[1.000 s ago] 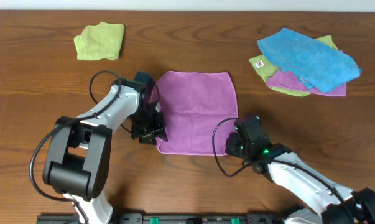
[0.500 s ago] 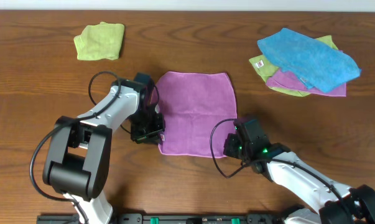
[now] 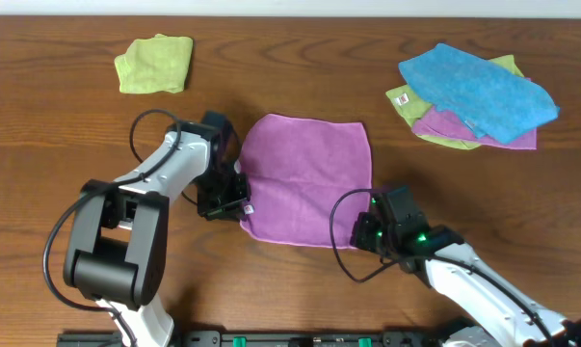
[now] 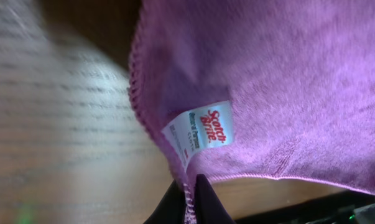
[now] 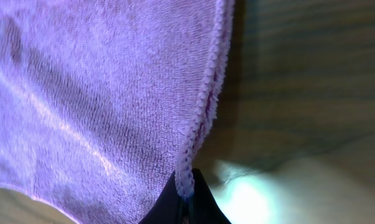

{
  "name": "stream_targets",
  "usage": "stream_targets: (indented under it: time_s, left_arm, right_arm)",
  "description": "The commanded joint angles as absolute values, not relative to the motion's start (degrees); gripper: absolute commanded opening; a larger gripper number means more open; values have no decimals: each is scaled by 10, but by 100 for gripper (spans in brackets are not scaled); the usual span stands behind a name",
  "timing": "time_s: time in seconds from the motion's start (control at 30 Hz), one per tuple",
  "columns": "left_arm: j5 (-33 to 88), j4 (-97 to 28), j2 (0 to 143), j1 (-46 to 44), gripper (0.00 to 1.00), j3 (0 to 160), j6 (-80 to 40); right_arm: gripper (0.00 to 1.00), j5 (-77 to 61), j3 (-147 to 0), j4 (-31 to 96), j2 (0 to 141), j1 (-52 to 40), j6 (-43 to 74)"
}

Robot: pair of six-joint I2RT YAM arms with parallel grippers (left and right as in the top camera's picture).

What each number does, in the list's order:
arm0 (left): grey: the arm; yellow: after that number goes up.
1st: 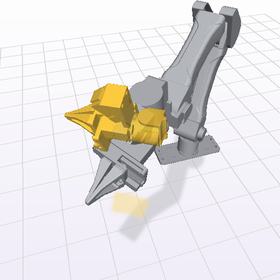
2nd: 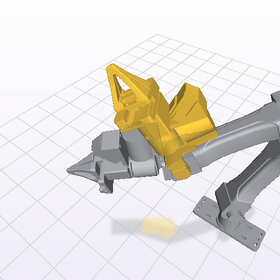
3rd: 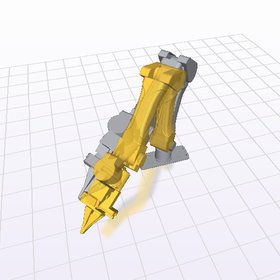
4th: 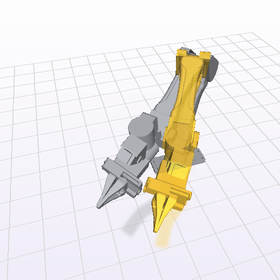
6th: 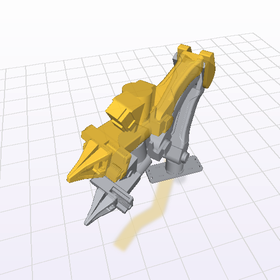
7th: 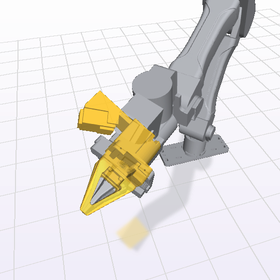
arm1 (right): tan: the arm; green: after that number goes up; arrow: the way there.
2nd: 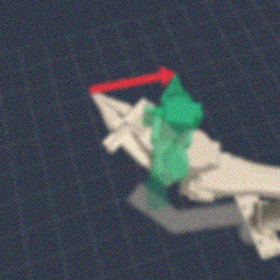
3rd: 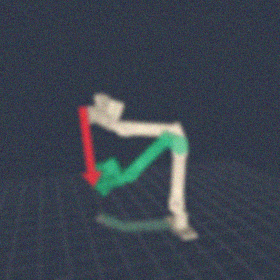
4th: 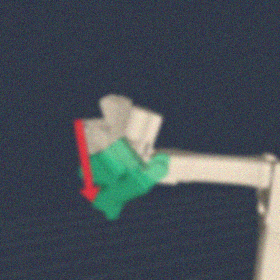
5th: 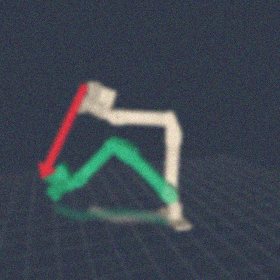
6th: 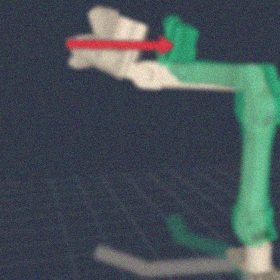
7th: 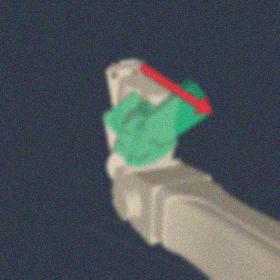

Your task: Fold the cloth

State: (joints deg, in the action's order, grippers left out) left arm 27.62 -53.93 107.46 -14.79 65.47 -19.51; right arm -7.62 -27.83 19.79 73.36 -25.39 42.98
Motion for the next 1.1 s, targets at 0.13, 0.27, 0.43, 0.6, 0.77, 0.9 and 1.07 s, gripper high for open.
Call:
stream_targets:
  time_s: [0.13,0.27,0.43,0.6,0.77,0.9,1.07]
  left_arm:
    - [309,-499,1066,-148,6,651,-222]
    - [314,-479,1066,-149,6,651,-234]
    - [315,-477,1066,-149,6,651,-234]
    - [314,-477,1066,-149,6,651,-234]
    - [313,-477,1066,-149,6,651,-234]
    - [311,-477,1066,-149,6,651,-234]
    - [310,-478,1066,-149,6,651,-234]
  right_arm:
    - [1,-60,-288,160,748,-242,423]
    - [36,-61,-288,142,758,-242,423]
    - [95,-78,-288,154,758,-246,423]
    - [91,-88,-288,223,757,-246,463]
    - [83,-88,-288,230,751,-252,482]
    - [65,-75,-288,235,751,-267,495]
    - [46,-57,-288,269,750,-289,534]
